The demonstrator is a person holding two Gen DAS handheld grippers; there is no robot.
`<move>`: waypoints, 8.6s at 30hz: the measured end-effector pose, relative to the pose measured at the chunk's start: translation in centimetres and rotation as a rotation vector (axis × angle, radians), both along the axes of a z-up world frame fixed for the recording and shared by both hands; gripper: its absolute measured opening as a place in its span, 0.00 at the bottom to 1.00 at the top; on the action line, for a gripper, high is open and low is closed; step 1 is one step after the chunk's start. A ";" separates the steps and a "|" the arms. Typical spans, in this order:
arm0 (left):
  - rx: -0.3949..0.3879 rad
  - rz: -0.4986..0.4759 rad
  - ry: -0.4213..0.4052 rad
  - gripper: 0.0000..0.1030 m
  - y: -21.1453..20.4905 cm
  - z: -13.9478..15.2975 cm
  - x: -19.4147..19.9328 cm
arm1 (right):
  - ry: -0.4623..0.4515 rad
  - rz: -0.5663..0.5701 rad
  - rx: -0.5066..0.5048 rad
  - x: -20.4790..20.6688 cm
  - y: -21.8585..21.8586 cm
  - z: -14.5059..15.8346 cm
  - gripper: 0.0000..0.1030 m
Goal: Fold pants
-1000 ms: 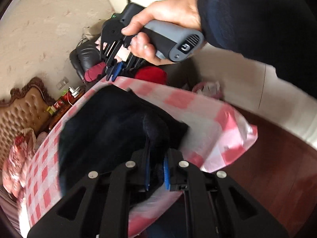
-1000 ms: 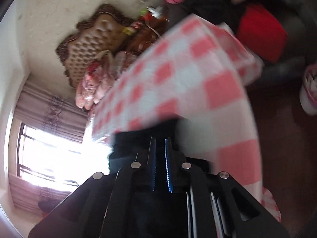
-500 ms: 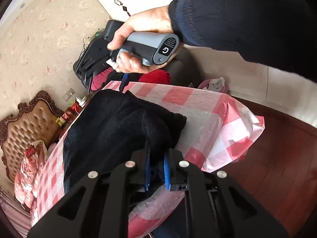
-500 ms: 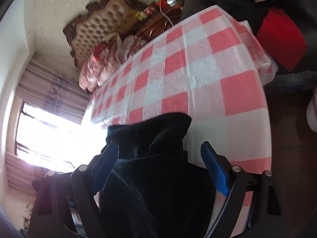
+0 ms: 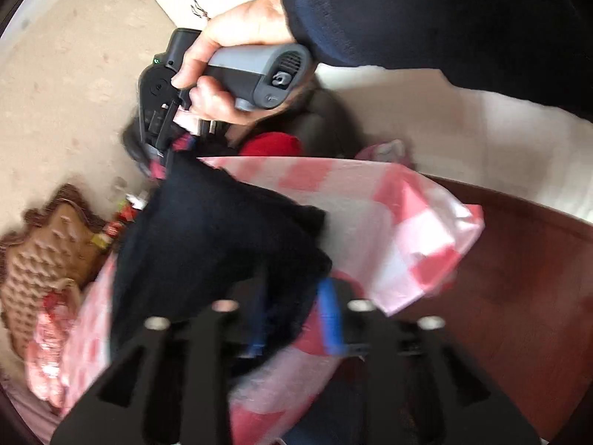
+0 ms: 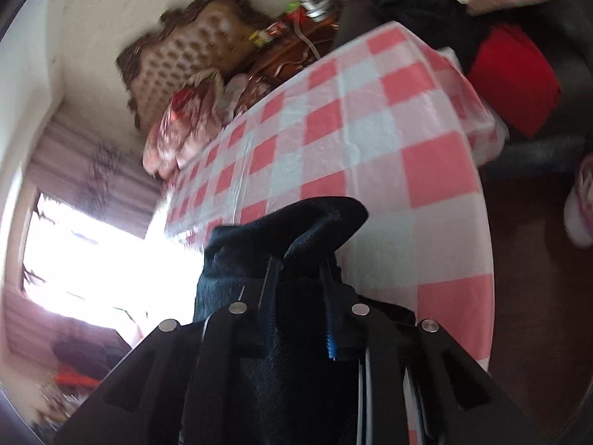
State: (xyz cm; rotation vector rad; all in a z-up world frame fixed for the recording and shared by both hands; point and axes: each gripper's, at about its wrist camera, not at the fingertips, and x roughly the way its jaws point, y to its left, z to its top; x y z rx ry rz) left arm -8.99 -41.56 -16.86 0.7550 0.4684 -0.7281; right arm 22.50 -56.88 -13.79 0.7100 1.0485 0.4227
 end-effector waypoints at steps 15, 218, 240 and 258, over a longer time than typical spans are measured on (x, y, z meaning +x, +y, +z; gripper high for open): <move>-0.370 -0.142 0.594 0.33 11.3 10.0 27.9 | -0.125 -0.385 -0.476 -20.1 9.3 3.5 0.28; -0.429 0.496 0.422 0.98 19.0 9.1 6.3 | -0.182 -0.546 -0.892 -33.0 15.0 8.0 0.79; -0.422 0.485 0.387 0.98 18.3 9.2 6.2 | -0.177 -0.550 -0.885 -33.2 14.8 7.7 0.79; -0.422 0.485 0.387 0.98 18.2 9.3 6.1 | -0.174 -0.547 -0.885 -33.3 14.6 7.6 0.79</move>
